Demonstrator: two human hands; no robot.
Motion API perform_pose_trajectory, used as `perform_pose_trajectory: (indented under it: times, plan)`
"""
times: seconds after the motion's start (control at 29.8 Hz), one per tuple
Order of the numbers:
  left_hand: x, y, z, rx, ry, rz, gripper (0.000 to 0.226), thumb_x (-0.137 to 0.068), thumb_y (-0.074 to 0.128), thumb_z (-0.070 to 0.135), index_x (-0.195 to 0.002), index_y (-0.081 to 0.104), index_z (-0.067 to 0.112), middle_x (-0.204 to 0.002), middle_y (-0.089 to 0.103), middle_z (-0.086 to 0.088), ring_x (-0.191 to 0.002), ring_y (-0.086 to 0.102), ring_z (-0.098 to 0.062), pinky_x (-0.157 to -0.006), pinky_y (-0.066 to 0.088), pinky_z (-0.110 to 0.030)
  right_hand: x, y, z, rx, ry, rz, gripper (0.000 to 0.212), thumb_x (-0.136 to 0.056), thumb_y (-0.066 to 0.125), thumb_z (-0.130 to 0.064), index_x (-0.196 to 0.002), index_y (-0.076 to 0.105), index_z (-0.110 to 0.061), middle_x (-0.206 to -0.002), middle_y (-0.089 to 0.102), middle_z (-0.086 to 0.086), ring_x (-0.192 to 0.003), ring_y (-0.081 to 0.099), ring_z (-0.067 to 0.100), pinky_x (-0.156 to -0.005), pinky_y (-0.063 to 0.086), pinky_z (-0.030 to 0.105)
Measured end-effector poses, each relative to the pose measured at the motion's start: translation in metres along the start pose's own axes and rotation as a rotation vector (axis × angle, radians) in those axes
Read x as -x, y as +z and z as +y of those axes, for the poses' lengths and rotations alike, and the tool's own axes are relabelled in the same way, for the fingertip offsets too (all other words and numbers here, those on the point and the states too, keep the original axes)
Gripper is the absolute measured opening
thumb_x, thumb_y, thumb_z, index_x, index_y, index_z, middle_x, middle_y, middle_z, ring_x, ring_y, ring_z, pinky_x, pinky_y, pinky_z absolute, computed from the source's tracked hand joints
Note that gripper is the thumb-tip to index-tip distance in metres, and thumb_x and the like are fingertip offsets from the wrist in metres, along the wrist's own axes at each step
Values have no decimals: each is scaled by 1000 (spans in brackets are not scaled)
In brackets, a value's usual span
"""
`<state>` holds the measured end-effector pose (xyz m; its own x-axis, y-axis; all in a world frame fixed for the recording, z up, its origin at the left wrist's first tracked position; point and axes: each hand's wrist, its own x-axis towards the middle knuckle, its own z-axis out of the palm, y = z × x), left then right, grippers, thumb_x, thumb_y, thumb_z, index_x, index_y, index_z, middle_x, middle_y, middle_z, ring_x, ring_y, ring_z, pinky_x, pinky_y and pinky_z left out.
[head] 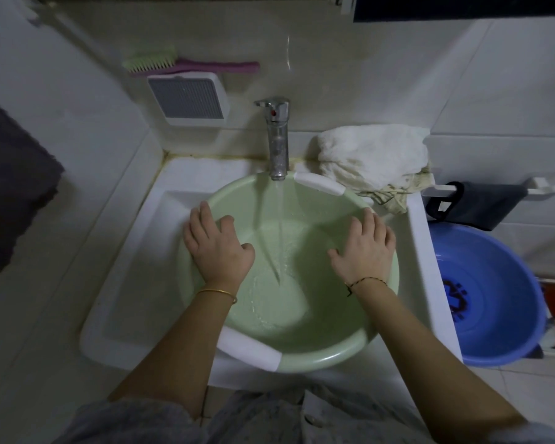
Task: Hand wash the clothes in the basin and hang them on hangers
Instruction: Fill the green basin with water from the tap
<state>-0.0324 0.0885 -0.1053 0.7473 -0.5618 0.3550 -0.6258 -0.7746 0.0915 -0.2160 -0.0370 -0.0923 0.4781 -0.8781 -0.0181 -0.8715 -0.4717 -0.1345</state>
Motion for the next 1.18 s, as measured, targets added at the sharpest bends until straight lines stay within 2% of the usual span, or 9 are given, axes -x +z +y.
perform_pose_trajectory:
  times: [0.24,0.44,0.94,1.18]
  plan:
    - [0,0,0,18,-2,-7,55,-45,68,20,-99,67,11,-136,46,-22,-128,39,-41,-108,23,-48,1,-4,-2,-78,38,9,74,-81,50,-40,-144,27,-9,-157,16,10,-145,11,26,-116,8,43]
    - [0,0,-1,17,7,-5,54,-45,68,21,-98,67,11,-135,47,-22,-128,40,-41,-108,25,-50,1,-4,-3,-97,35,19,74,-81,52,-40,-143,28,-8,-156,18,11,-144,12,27,-117,8,44]
    - [0,-1,-1,12,5,-3,53,-46,66,21,-98,66,11,-136,46,-21,-129,39,-40,-108,25,-49,0,-1,-1,-40,2,37,70,-85,50,-46,-139,34,-5,-155,20,14,-143,16,29,-115,11,45]
    - [0,0,-1,6,7,6,53,-45,64,20,-98,66,11,-136,47,-21,-128,40,-40,-107,25,-49,0,-1,1,-10,-7,20,72,-84,52,-46,-140,31,-7,-156,18,13,-144,13,28,-116,10,45]
